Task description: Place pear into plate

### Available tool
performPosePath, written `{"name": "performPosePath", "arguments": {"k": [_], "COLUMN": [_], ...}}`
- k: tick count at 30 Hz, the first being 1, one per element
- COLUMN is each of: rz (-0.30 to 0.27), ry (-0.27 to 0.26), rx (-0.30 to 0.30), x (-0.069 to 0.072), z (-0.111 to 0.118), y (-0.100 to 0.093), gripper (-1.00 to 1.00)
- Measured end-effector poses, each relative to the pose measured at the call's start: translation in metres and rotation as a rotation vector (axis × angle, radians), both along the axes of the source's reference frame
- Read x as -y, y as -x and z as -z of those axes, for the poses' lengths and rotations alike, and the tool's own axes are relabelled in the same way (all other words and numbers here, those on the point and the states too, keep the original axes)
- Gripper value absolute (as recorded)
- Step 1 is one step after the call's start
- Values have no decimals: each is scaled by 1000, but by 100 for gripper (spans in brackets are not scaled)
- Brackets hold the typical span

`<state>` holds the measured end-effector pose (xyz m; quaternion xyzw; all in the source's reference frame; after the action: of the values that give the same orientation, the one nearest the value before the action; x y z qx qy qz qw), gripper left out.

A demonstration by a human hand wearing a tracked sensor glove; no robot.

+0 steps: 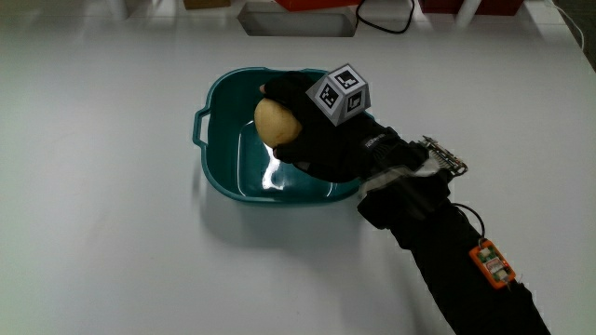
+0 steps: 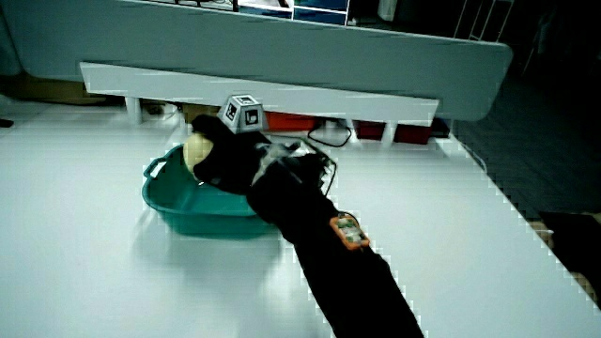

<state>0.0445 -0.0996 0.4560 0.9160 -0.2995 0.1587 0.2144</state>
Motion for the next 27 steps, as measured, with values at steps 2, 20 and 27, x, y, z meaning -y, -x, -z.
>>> {"name": "performPosePath", "arguments": {"k": [2, 20, 27], "rz": [-22, -51, -36], "ry": [7, 113, 155], "rx": [-22, -176, -231], "x": [3, 1, 0], "z": [-10, -66, -81], "y": [-1, 3, 8], "gripper": [0, 0, 0]}}
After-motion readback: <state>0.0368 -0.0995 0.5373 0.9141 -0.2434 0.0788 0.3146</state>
